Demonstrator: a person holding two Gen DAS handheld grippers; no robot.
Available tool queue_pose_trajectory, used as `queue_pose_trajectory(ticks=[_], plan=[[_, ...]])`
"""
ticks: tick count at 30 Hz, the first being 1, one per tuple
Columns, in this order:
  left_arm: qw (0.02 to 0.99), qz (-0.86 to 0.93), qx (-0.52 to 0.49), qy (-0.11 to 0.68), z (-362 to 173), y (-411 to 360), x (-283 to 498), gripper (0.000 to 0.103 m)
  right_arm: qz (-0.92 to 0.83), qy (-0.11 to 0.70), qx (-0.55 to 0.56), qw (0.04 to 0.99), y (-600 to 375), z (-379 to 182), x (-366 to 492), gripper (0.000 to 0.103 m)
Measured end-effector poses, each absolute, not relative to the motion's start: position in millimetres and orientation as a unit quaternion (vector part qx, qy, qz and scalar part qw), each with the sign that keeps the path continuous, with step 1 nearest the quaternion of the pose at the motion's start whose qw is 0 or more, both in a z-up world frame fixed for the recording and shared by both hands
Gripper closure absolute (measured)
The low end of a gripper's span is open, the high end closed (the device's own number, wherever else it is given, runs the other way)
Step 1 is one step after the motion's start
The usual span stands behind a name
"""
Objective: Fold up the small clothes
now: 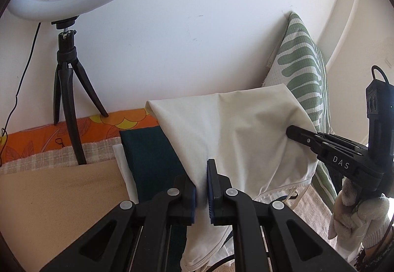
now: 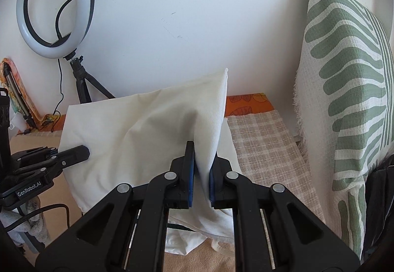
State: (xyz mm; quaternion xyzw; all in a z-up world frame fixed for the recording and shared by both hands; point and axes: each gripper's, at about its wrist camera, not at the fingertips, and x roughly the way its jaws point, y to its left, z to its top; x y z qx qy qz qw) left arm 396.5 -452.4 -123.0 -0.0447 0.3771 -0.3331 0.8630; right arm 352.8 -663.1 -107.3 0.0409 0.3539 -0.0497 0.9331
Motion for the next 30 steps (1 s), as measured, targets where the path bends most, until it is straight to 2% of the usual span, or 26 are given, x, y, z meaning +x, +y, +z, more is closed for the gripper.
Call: queue_pose_trajectory(ticks=[6,7,8,10,13,30], plan=[[0.874,-0.307,-0.016,0.376,-130,-459,398,0.096,-0.06,0.37,0.034,0.926,-666,-128,378,0.093],[0.875,-0.303,-0.014,0.378,-131,-459,398,0.089,-0.069,0.375,0.027,0.924,-665,-130,382,0.093],[0.876,-0.3,-0.014,0.377,-130,-458,397,0.074,-0.084,0.378,0.017,0.922,-665,-132,384,0.093],[0.88,-0.297,-0.014,0.371,-128,-453,393,0.068,-0.104,0.379,0.005,0.92,-664,-133,386,0.084],[0.88,-0.3,-0.009,0.367,-123,-449,388,0.068,-0.105,0.374,0.012,0.922,-663,-131,382,0.074],[0.889,-0.318,0.013,0.33,-83,-431,328,0.063,-0.104,0.345,0.022,0.933,-636,-94,339,0.074]])
